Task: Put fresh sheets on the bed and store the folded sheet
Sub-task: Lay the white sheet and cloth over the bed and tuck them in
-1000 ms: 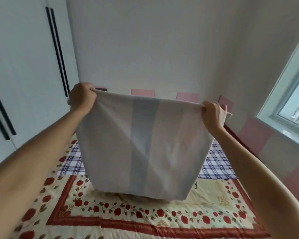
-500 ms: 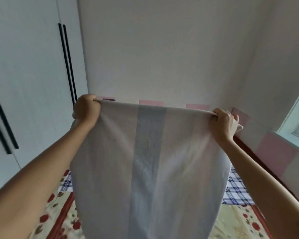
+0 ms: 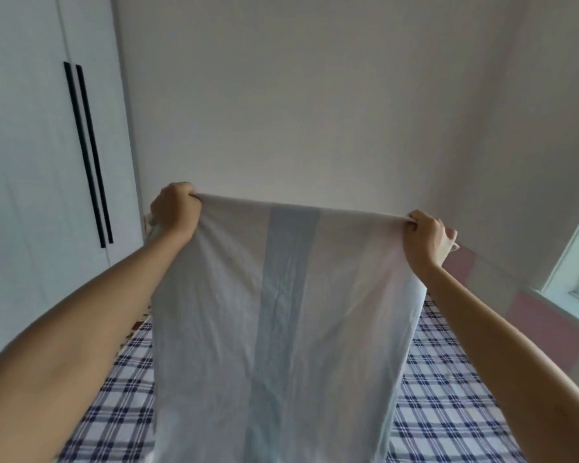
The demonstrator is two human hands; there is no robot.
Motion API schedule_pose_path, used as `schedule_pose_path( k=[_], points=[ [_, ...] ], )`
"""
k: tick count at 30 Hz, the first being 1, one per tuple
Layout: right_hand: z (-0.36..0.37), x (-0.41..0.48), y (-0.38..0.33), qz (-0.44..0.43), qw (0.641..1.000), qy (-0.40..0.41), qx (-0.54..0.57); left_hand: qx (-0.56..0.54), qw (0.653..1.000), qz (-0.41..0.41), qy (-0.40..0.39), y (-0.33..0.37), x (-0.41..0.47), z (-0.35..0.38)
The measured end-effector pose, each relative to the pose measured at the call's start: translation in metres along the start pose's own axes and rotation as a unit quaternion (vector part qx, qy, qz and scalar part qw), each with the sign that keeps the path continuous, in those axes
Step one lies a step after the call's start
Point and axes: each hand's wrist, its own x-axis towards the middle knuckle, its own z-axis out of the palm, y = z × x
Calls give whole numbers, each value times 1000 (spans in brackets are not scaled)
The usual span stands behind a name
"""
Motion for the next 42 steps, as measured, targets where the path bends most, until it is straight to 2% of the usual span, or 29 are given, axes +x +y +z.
schedule_pose_path(
  k=[6, 12, 16, 22, 25, 28, 30, 31, 33, 35, 37, 38, 42],
  points=[
    [-28, 10, 15, -12, 996, 77, 31, -42, 997, 32, 52, 28, -8, -8],
    [-70, -47, 55, -34, 997, 46, 44, -9, 998, 41, 35, -4, -83, -11],
    [-83, -120, 116, -48, 998, -52, 0, 27, 996, 56, -62, -44, -166, -9],
    [-110, -299, 241, 34, 966, -246, -70, 111, 958, 96, -246, -133, -344, -4],
    [-127, -382, 277, 80, 923, -364, -99, 158, 913, 94, -365, -180, -427, -7],
    [-140, -443, 305, 106, 850, -496, -139, 184, 861, 48, -472, -217, -490, -19],
    [-146, -467, 318, 97, 781, -594, -165, 194, 822, 22, -535, -230, -513, -28],
    [-155, -484, 326, 83, 740, -646, -168, 208, 792, -2, -574, -235, -528, -36],
    [-160, -501, 336, 71, 674, -716, -168, 201, 740, -34, -641, -249, -541, -42],
    [-166, -511, 335, 83, 625, -755, -178, 191, 700, -21, -688, -257, -546, -49],
    [-165, -512, 333, 86, 599, -775, -183, 189, 677, -14, -711, -261, -544, -49],
    [-161, -510, 332, 89, 598, -776, -182, 184, 675, -18, -714, -262, -543, -47],
    [-131, -495, 339, 107, 639, -739, -187, 182, 713, -40, -676, -258, -529, -25]
  ],
)
